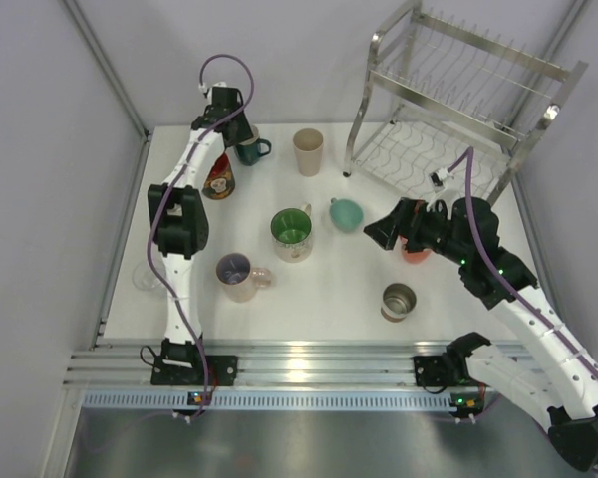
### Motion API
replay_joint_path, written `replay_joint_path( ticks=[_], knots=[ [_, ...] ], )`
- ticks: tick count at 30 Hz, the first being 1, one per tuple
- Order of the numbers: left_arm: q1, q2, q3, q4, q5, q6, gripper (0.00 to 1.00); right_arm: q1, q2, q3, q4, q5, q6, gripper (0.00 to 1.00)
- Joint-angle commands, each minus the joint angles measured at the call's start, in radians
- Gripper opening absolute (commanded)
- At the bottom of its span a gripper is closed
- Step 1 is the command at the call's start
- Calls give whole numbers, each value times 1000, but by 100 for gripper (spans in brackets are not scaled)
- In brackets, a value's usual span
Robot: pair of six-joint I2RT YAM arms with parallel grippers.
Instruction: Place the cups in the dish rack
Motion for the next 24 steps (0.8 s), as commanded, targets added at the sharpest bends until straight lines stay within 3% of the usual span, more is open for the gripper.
replay_joint_path(
  ticks=[1, 6, 15, 19, 24],
  knots=[
    [5, 13, 51, 35, 22, -1, 56, -7, -5, 5, 2, 17, -18, 99],
    [7, 23, 48, 33, 48, -4, 48, -7, -8, 7, -1, 21, -18, 99],
    [7, 37, 39, 35, 68, -11, 49, -7, -16, 4, -11, 40, -18, 99],
    [7, 42, 44, 35, 82, -11, 41, -6, -16, 5, -8, 40, -18, 99],
    [10, 40, 42, 38, 136, -14, 7, -6, -5, -1, 16, 41, -43, 99]
  ],
)
